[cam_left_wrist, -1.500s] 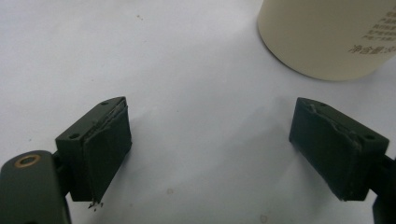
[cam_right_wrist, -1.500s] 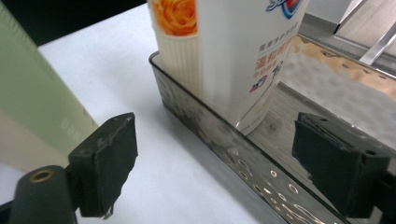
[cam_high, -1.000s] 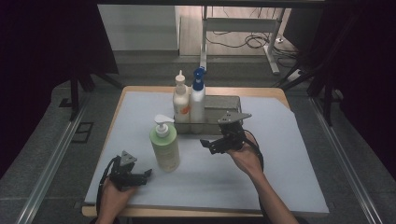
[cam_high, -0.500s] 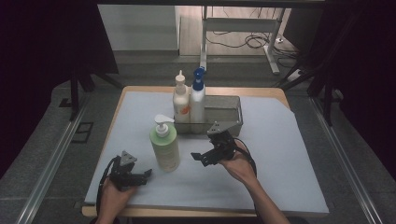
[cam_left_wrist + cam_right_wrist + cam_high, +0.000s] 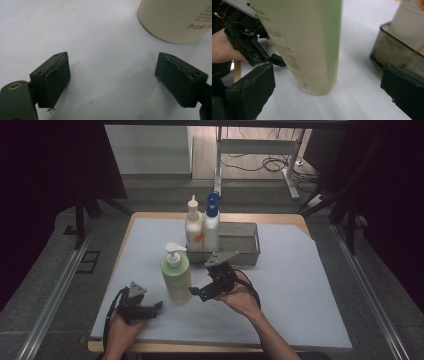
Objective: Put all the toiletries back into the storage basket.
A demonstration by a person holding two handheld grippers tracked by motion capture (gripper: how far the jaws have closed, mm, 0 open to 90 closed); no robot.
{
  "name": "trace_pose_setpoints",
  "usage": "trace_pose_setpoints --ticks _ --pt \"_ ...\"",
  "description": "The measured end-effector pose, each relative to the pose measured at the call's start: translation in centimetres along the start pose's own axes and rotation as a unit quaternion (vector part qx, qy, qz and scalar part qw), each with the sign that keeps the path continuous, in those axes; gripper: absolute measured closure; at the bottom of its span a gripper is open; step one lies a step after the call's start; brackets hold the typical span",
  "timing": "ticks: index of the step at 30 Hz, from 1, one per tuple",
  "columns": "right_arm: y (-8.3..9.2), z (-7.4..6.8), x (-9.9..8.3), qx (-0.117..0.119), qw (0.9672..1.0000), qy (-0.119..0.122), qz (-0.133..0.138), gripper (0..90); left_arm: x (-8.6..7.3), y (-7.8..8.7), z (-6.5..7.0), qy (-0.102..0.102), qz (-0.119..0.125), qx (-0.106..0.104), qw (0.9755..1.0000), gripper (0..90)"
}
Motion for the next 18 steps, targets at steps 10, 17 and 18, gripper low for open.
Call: trace_pose_setpoints --ticks 10,17,18 --pt "-1.4 -1.2 2.0 0.008 0.9998 0.019 0.007 0.0 0.0 0.0 0.0 0.0 0.0 0.0 1.0 12.7" --pt "-2.5 -1.7 2.9 0.005 0.9995 0.029 0.009 0.0 0.0 0.0 0.0 0.0 0.0 0.0 1.0 12.7" --pt "-2.7 -1.8 3.0 0.005 0.9995 0.03 0.008 0.0 0.0 0.0 0.0 0.0 0.0 0.0 1.0 12.7"
Point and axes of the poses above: each handheld gripper's, and its own axes: y roughly backward along the jaws, x roughly out of its top, z roughly to its right, the point moved 2 cm from there along -y, roughly forward along the jaws, and after that the axes turned 7 degrees about y, right-handed, at the moved point
